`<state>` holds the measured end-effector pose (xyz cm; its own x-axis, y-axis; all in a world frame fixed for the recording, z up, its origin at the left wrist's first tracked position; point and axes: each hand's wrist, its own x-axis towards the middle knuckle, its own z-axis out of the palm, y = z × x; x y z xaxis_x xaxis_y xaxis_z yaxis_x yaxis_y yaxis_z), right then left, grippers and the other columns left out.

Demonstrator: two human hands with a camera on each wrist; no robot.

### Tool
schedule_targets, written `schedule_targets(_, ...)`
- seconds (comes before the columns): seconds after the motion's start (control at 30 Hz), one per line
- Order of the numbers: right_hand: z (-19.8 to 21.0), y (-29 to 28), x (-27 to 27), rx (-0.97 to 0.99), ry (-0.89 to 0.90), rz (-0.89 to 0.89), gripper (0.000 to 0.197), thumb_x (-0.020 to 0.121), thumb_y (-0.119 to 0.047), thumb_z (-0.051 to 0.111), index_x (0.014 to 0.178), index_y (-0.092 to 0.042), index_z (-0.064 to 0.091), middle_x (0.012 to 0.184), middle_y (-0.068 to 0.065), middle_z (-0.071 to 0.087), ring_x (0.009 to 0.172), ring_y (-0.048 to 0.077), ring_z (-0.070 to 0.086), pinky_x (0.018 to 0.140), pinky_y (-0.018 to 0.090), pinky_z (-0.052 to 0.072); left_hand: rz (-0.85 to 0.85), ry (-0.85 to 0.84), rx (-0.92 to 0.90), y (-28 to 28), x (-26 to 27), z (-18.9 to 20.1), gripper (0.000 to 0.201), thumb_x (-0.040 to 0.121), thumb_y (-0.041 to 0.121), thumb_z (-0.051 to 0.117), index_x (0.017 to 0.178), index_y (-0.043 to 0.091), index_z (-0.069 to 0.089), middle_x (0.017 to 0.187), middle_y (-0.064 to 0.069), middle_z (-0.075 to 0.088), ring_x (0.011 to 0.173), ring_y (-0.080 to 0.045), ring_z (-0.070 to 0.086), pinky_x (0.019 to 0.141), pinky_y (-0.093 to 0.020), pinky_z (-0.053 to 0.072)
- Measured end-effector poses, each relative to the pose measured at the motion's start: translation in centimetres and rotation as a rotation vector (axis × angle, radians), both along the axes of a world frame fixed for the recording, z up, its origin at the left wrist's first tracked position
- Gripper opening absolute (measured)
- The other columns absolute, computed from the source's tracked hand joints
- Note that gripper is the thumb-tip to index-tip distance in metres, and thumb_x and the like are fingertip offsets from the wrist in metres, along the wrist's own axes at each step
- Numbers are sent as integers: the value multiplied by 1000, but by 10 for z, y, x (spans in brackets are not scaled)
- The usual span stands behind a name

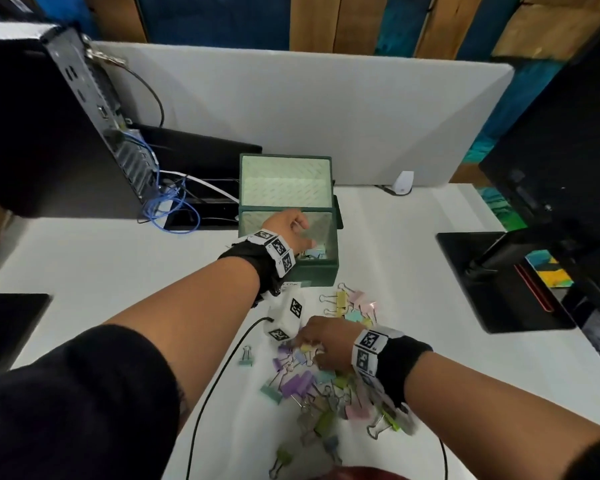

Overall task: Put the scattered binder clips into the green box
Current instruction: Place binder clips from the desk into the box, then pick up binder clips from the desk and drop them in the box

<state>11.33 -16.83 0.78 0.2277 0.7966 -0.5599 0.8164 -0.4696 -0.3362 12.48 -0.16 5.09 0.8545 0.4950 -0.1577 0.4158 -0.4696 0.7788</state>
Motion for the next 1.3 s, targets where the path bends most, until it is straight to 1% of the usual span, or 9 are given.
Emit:
schedule_targets(0.13, -6, -6, 5, 50, 11, -29, 48, 83, -8, 56, 128, -25, 52, 129, 6, 51, 115, 26, 53, 92, 31, 45, 39, -40, 17, 2, -14, -6, 29, 78, 24, 72, 104, 18, 61, 98, 3, 53, 91, -15, 54, 80, -23, 41)
schedule_targets(0.33, -11, -1, 5, 74, -26, 43, 49, 82, -15, 59, 129, -25, 49, 116, 7, 54, 105, 26, 56, 80, 27, 39, -179, 168, 21, 14, -72, -10, 20, 77, 13, 68, 87, 27, 58, 75, 5, 57, 57, -12, 56, 55, -18, 48)
schedule_targets(0.5, -10, 8, -4, 49, -48, 92, 55, 83, -26, 63, 135, -25, 44, 125, 8, 49, 112, 26, 53, 91, 30, 43, -567, 602, 369, 6, -115, -43, 81, 68, 28, 77, 136, 32, 33, 127, -3, 42, 105, -21, 54, 95, -33, 47)
schedule_targets(0.67, -13, 17, -11, 32, -132, 164, 62, 83, -31, 64, 140, -27, 38, 134, 8, 43, 121, 27, 47, 96, 33, 42, -638, 612, 438, -2, -122, -65, 113, 65, 27, 81, 144, 39, 1, 157, -1, -1, 136, -30, 35, 107, -36, 36)
schedule_targets(0.8, -15, 21, -13, 28, -172, 180, 53, 85, -27, 62, 135, -28, 44, 129, 8, 45, 118, 28, 48, 91, 33, 43, -586, 605, 404, -5, -113, -71, 102, 70, 29, 77, 146, 32, 9, 159, -1, -4, 142, -24, 25, 113, -33, 29)
schedule_targets(0.97, -15, 11, -8, 79, -136, 140, 35, 86, -16, 56, 121, -20, 55, 122, 10, 49, 110, 30, 53, 81, 27, 39, -525, 509, 342, -1, -118, -70, 67, 76, 27, 73, 134, 21, 42, 147, -5, 31, 131, -22, 40, 107, -28, 34)
schedule_targets(1.1, -16, 4, -1, 98, -109, 105, 35, 84, -15, 59, 119, -17, 56, 123, 9, 51, 108, 28, 54, 88, 33, 46, -483, 440, 306, 4, -129, -70, 50, 78, 23, 71, 124, 17, 52, 130, -6, 47, 114, -21, 52, 91, -21, 41)
schedule_targets(1.17, -16, 3, 0, 95, -106, 99, 43, 83, -19, 63, 124, -20, 51, 125, 8, 50, 110, 27, 53, 90, 34, 46, -470, 413, 288, 4, -134, -68, 51, 78, 23, 71, 124, 18, 52, 127, -5, 49, 112, -21, 53, 85, -18, 39)
schedule_targets(1.3, -20, 5, -1, 81, -137, 201, 53, 84, -20, 62, 134, -30, 45, 124, 6, 51, 111, 27, 52, 92, 39, 49, -481, 443, 377, 7, -142, -64, 74, 71, 36, 76, 135, 31, 39, 135, -2, 41, 124, -25, 41, 104, -34, 37)
